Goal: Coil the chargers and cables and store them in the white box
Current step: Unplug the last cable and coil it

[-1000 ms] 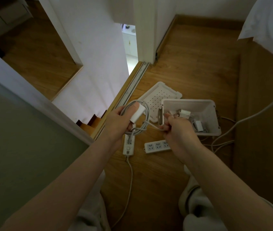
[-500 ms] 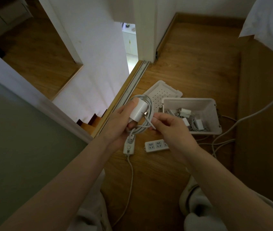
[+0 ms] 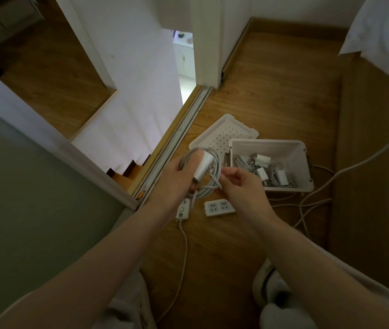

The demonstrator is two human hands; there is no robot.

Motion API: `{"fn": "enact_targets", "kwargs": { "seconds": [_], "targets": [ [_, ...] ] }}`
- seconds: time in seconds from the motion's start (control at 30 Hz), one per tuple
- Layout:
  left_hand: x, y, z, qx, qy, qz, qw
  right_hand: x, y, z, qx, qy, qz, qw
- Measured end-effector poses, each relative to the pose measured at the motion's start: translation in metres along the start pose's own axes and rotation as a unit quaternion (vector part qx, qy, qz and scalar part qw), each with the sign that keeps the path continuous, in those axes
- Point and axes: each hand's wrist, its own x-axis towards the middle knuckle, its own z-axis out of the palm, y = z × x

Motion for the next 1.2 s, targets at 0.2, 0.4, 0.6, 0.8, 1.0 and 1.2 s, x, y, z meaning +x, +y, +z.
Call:
{"fn": "enact_targets", "kwargs": {
  "seconds": [0.2,0.4,0.6,0.8,1.0,1.2],
  "targets": [
    [-0.006,0.003,0.009,0.072,0.044,0.074,0.994,-0.002,-0.004,0.006,0.11,-0.017,0.048,0.993],
    [0.002,0.002,0.009,0.035,0.081,0.059,0.994,-0.004,-0.007,0.002,0.202,-0.041,0.047,0.977],
    [0.002,0.002,0.008,-0.004,0.037,0.008,0.999,-0.002,-0.008,-0.005,0.128,-0.006,0.049,0.991],
    [0.002,0.006,0.002,-0.043,0.013,-0.01,0.999,-0.006,-0.011,-0.008,0.263,-0.162,0.066,0.949],
    [0.001,0.004,0.001,-0.015,0.038,-0.006,0.999,-0.005,-0.009,0.003,0.193,-0.119,0.022,0.974],
    [0.005,0.002,0.004,-0.015,0.053,-0.01,0.998,-0.006,-0.006,0.01,-0.058,-0.081,-0.144,0.985]
  ]
}}
